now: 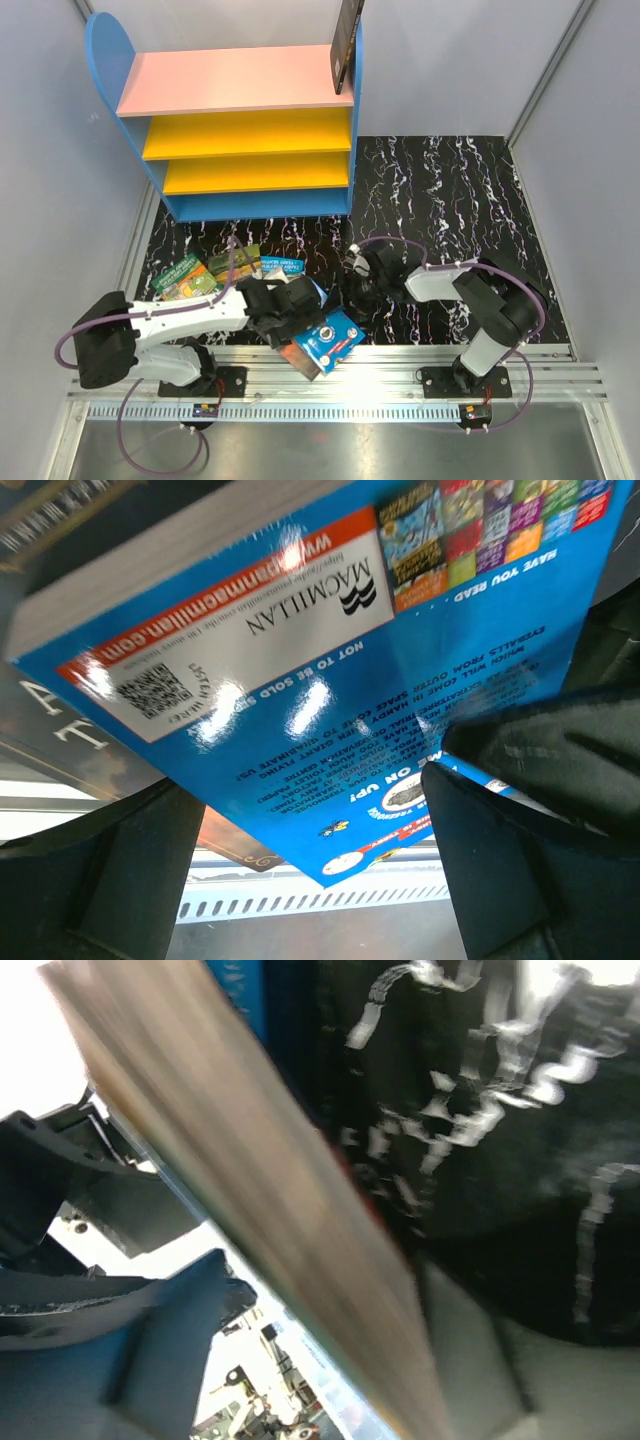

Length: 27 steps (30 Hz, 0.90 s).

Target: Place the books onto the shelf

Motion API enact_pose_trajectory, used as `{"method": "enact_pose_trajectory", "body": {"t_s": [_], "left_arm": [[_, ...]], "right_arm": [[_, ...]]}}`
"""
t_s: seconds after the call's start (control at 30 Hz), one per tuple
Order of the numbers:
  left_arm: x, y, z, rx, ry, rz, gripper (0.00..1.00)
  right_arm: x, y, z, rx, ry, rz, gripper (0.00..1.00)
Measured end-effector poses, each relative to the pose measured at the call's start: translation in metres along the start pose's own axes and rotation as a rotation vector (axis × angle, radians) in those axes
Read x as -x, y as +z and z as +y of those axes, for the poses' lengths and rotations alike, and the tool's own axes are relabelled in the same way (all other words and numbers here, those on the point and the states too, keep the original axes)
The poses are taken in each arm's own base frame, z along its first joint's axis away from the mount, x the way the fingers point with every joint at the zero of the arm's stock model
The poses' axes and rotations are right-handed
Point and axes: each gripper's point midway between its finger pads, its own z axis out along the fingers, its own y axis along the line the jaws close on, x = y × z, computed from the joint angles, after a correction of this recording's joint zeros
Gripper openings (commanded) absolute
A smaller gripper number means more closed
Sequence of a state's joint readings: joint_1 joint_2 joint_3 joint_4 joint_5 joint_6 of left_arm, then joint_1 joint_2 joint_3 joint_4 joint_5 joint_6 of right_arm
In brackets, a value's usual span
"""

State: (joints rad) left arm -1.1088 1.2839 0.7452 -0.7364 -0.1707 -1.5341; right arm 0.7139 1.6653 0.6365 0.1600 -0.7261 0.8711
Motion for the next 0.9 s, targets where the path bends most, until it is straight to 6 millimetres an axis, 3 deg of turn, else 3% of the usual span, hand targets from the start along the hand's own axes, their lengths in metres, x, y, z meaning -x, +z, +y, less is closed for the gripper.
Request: {"method": "enact_pose_trajectory", "body": {"t_s": [0.03, 0.13, 0.3, 0.37, 0.53, 0.6, 0.7, 0.9], "left_arm": [[-0.003, 0.001, -0.001, 0.003, 0.001, 0.001, 0.88], [-0.010, 0.003, -0.002, 0.003, 0.008, 0.008, 0.87], [-0.010, -0.002, -0.008, -0.007, 0.022, -0.006, 0.87], [-0.007, -0.005, -0.015, -0.028, 0.036, -0.026, 0.87], [0.016, -0.011, -0.027, -0.069, 0.055, -0.140, 0.90], [0.026, -0.020, -0.024, -0.050, 0.079, -0.192, 0.94], [0.042, -0.049, -0.027, -0.066, 0.135, -0.283, 0.99], [0.082, -0.142, -0.047, -0.263, 0.232, -0.478, 0.99]], "right_arm": [[-0.001, 0.000, -0.003, 0.003, 0.002, -0.005, 0.58], [-0.008, -0.005, -0.012, -0.003, 0.027, -0.004, 0.35], [-0.014, -0.026, 0.005, -0.023, -0.020, -0.028, 0.29], [-0.015, -0.037, 0.012, -0.066, -0.045, -0.049, 0.21], [-0.008, -0.072, 0.033, -0.169, -0.087, -0.132, 0.00], [-0.008, -0.085, 0.047, -0.179, -0.085, -0.147, 0.00], [-0.007, -0.103, 0.070, -0.185, -0.064, -0.167, 0.00], [0.001, -0.140, 0.122, -0.146, -0.041, -0.218, 0.00]]}}
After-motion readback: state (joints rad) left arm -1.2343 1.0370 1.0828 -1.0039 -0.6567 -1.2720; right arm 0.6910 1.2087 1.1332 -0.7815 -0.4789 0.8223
